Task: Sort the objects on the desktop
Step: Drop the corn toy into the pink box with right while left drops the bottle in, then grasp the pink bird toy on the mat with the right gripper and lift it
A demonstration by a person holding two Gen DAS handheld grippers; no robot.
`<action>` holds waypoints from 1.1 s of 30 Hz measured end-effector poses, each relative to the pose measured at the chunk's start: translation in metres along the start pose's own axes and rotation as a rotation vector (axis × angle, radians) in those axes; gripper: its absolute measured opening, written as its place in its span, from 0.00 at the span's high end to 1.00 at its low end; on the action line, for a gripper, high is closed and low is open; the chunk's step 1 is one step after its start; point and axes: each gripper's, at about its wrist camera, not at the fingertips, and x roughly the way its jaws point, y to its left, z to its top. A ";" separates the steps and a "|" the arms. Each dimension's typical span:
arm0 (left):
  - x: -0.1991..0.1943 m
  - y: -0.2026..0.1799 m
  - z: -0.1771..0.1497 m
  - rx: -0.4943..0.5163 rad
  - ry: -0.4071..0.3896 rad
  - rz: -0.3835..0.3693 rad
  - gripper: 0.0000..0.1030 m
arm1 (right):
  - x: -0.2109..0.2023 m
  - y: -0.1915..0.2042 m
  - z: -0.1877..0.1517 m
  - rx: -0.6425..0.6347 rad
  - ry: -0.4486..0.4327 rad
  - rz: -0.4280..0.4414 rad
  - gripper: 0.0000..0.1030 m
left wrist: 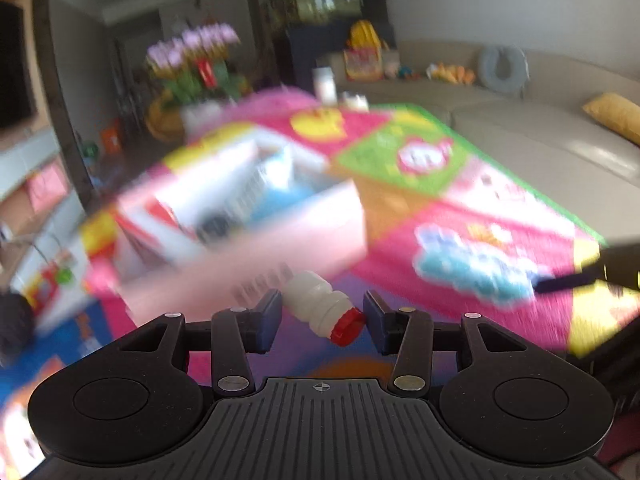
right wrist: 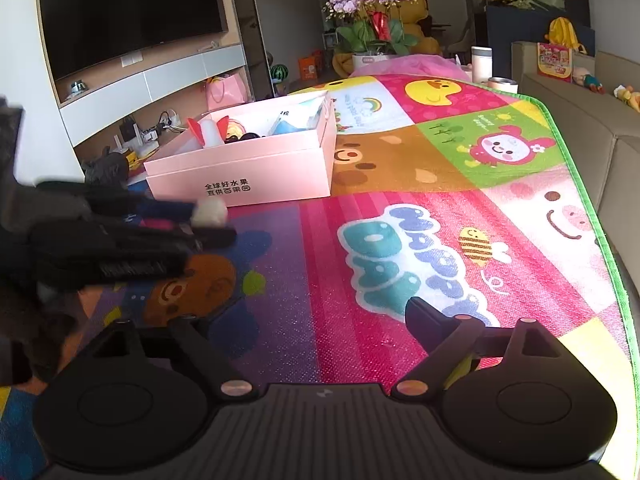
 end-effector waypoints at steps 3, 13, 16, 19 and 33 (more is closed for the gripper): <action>-0.008 0.019 0.036 -0.019 -0.143 0.141 0.51 | 0.002 0.000 0.000 0.001 0.007 0.004 0.13; -0.011 0.043 0.009 -0.056 -0.113 0.233 0.09 | 0.004 -0.001 -0.001 0.018 0.012 -0.015 0.06; -0.023 0.054 -0.031 -0.123 -0.016 0.243 0.09 | 0.007 -0.001 0.001 0.012 0.036 -0.011 0.06; -0.039 0.077 -0.062 -0.249 0.039 0.278 0.07 | 0.012 0.006 0.007 -0.022 0.042 -0.008 0.06; -0.087 0.168 -0.126 -0.633 -0.046 0.409 0.05 | 0.093 0.188 0.194 -0.348 0.060 0.219 0.34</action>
